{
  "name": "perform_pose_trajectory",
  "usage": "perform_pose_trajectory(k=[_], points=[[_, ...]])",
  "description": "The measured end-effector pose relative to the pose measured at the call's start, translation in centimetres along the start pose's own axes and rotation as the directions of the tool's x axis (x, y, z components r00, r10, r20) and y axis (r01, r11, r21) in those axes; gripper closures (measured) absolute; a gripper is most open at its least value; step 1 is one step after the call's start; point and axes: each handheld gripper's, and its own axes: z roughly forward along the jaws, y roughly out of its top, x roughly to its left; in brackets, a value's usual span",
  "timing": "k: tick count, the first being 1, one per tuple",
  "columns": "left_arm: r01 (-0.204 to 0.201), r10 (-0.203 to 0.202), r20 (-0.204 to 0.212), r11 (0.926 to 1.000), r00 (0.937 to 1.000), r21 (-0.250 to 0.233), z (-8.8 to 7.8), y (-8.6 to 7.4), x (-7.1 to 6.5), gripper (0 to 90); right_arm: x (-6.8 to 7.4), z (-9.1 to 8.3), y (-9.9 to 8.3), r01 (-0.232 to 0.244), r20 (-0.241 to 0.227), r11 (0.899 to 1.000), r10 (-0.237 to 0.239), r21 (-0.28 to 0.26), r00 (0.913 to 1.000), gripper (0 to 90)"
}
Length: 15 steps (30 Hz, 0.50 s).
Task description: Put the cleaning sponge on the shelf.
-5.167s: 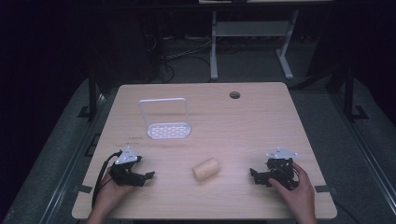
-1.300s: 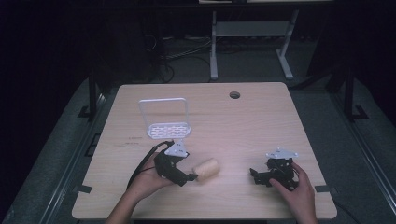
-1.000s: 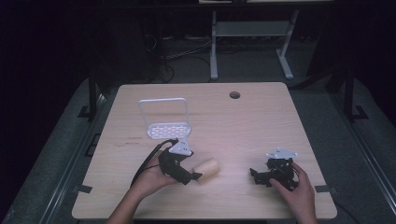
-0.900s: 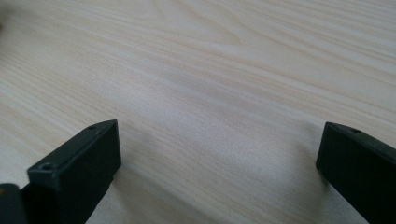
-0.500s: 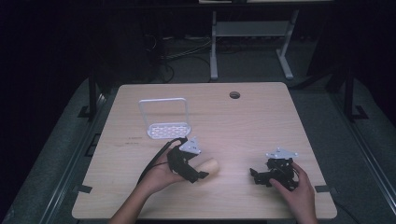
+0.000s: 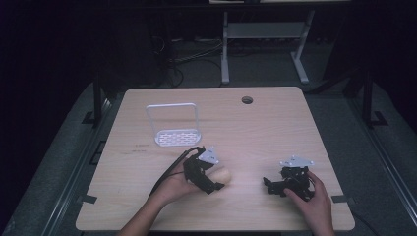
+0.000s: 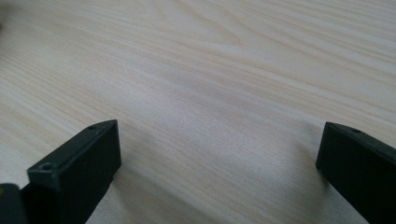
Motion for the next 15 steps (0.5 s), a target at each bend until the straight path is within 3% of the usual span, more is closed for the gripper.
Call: perform_pose_trajectory(k=[5,15], points=[[0.011,-0.011,-0.014,0.9998,0.9998,0.015,0.5,0.2,-0.2,14.4,0.0,0.0,0.0,0.000,0.000,1.000,0.000,0.000,1.0000,0.0],[-0.008,0.011,-0.032,0.9964,0.9994,0.085,1.7,0.2,-0.5,15.2,0.0,0.0,0.0,0.002,-0.002,1.000,-0.002,0.001,1.0000,0.0]])
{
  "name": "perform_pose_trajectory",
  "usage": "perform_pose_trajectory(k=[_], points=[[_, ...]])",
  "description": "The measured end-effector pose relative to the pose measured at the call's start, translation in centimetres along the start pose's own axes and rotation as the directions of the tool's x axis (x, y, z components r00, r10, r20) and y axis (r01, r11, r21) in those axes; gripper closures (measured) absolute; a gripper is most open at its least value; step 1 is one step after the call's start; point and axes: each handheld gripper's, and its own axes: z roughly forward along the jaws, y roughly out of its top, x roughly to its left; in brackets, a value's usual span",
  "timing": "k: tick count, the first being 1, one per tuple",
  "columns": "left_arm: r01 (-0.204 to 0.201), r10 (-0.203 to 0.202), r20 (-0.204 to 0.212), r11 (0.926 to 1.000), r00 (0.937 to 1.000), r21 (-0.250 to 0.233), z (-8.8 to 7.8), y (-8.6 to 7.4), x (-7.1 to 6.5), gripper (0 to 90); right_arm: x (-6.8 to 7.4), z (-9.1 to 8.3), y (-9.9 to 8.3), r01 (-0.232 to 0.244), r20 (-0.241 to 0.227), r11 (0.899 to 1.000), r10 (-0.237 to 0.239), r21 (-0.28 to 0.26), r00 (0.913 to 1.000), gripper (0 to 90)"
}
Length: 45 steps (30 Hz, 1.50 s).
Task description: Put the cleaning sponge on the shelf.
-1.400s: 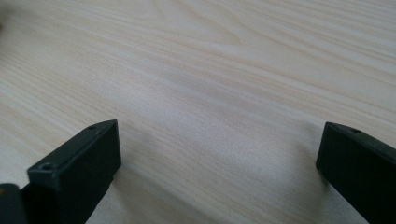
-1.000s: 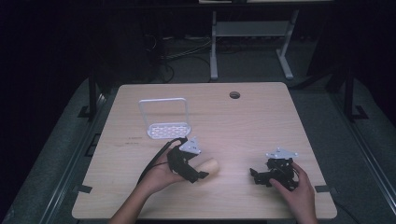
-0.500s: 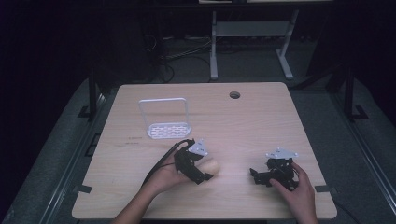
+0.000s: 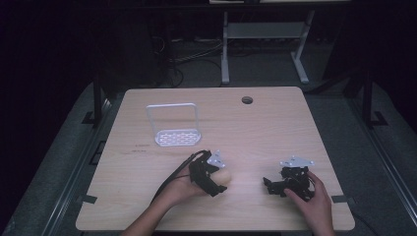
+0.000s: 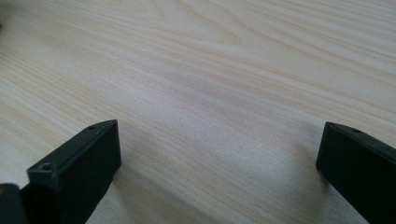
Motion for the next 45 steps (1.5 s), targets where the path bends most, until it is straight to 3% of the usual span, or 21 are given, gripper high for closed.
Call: perform_pose_trajectory(k=[14,22,33,45], points=[[0.013,-0.013,-0.008,0.9997,0.9999,0.019,0.2,-0.1,-0.1,25.9,0.0,0.0,0.0,0.001,-0.002,1.000,-0.001,0.000,1.0000,0.0],[0.014,-0.014,-0.011,0.9998,0.9998,0.015,0.1,-0.1,0.0,38.4,0.0,0.0,0.0,0.002,-0.002,1.000,-0.002,0.000,1.0000,0.0],[0.026,-0.026,-0.006,0.9996,0.9996,0.013,-0.1,-0.2,0.0,40.4,0.0,0.0,0.0,0.002,-0.002,1.000,-0.002,0.000,1.0000,0.0],[0.047,-0.047,-0.005,0.9988,0.9989,-0.012,-1.6,-0.7,0.4,40.6,0.0,0.0,0.0,0.000,-0.002,1.000,0.000,0.000,1.0000,0.0]])
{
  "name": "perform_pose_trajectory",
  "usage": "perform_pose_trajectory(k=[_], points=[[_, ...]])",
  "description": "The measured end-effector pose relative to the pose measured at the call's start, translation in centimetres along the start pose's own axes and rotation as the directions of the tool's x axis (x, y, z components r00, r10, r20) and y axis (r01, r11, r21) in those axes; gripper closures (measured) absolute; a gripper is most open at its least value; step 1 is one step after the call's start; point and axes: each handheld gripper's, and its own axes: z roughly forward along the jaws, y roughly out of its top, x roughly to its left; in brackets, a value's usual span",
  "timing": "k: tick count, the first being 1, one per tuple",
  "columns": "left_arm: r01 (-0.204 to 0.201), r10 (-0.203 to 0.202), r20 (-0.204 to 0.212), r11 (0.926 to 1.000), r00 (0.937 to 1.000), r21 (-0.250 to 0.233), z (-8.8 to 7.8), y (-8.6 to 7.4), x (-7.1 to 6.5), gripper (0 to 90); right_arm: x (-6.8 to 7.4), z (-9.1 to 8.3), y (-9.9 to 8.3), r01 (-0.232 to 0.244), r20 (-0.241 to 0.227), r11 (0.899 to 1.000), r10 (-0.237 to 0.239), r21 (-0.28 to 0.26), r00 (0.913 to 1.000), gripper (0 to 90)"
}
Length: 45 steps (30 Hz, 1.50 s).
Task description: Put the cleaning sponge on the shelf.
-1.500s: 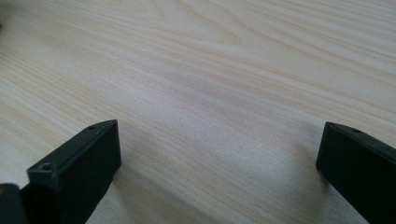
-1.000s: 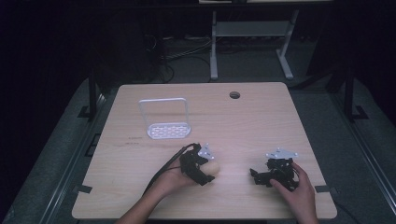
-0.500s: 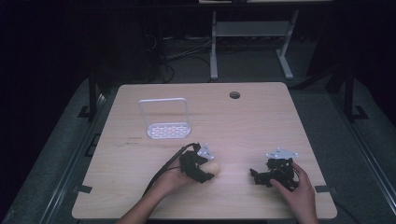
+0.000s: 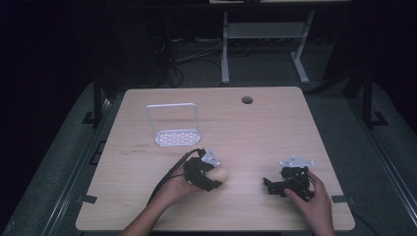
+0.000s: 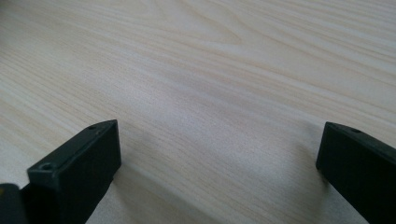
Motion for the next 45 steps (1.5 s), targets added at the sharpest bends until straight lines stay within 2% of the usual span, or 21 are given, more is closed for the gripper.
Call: perform_pose_trajectory(k=[6,8,9,16,23,34,45], points=[[-0.002,0.002,-0.004,1.0000,1.0000,-0.001,-0.6,-0.3,0.3,40.7,0.0,0.0,0.0,0.000,0.000,1.000,0.000,0.000,1.0000,0.0],[0.017,-0.017,-0.010,0.9997,0.9998,-0.018,-0.8,-0.5,0.4,40.7,0.0,0.0,0.0,-0.001,0.000,1.000,0.001,0.000,1.0000,0.0],[0.004,-0.004,-0.012,1.0000,0.9999,-0.008,-0.9,-0.5,0.6,40.7,0.0,0.0,0.0,-0.001,0.000,1.000,0.001,0.000,1.0000,0.0],[0.023,-0.023,-0.028,0.9996,0.9993,-0.015,-1.7,-1.0,1.1,40.7,0.0,0.0,0.0,0.000,0.000,1.000,0.000,0.000,1.0000,0.0],[0.059,-0.061,-0.054,0.9976,0.9967,-0.036,-2.5,-1.8,1.8,40.7,0.0,0.0,0.0,0.000,0.000,1.000,0.000,0.000,1.0000,0.0],[0.083,-0.087,-0.081,0.9955,0.9929,-0.047,-3.7,-2.6,2.7,40.7,0.0,0.0,0.0,-0.001,0.000,1.000,0.001,0.000,1.0000,0.0],[0.111,-0.118,-0.115,0.9919,0.9864,-0.061,-4.9,-3.3,3.8,40.8,0.0,0.0,0.0,-0.001,0.000,1.000,0.001,0.000,1.0000,0.0]])
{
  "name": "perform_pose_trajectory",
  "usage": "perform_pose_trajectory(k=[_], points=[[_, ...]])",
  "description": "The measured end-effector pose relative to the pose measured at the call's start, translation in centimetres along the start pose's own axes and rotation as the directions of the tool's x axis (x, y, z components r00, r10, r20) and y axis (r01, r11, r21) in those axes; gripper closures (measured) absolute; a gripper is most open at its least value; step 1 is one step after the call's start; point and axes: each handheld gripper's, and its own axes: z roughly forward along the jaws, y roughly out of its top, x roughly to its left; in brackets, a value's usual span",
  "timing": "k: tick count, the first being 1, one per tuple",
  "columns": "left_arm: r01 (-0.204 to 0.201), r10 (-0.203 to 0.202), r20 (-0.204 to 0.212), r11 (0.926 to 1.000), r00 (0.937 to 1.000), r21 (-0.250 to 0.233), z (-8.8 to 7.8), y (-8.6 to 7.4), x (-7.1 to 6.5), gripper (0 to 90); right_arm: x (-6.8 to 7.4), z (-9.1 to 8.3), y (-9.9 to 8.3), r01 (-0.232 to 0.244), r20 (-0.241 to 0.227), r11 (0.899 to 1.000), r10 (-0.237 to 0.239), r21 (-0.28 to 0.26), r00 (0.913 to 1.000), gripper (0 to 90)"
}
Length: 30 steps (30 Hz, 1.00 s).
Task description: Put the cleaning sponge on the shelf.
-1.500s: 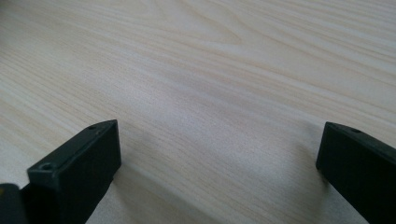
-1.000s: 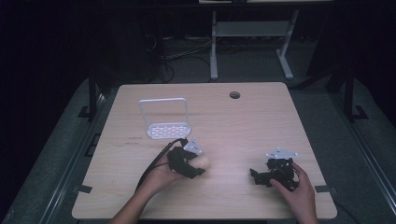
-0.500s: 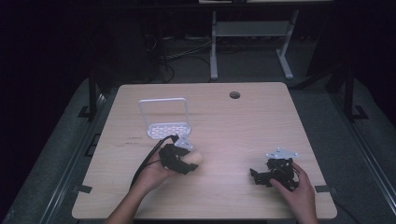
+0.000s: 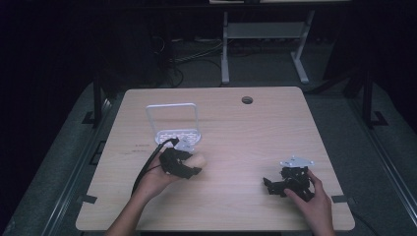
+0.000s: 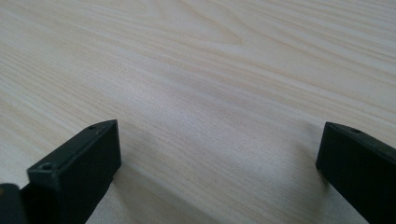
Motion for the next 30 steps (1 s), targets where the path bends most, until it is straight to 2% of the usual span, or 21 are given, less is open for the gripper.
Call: perform_pose_trajectory(k=[13,19,30], points=[[0.040,-0.041,-0.051,0.9991,0.9979,-0.012,-1.1,-0.8,1.6,40.8,0.0,0.0,0.0,0.000,0.000,1.000,0.000,0.000,1.0000,0.0],[0.074,-0.076,-0.074,0.9968,0.9944,-0.028,-1.8,-1.3,2.3,40.8,0.0,0.0,0.0,0.000,0.000,1.000,0.000,0.000,1.0000,0.0],[0.100,-0.104,-0.113,0.9941,0.9881,-0.043,-2.7,-2.0,3.6,40.8,0.0,0.0,0.0,0.000,0.000,1.000,0.000,0.000,1.0000,0.0]])
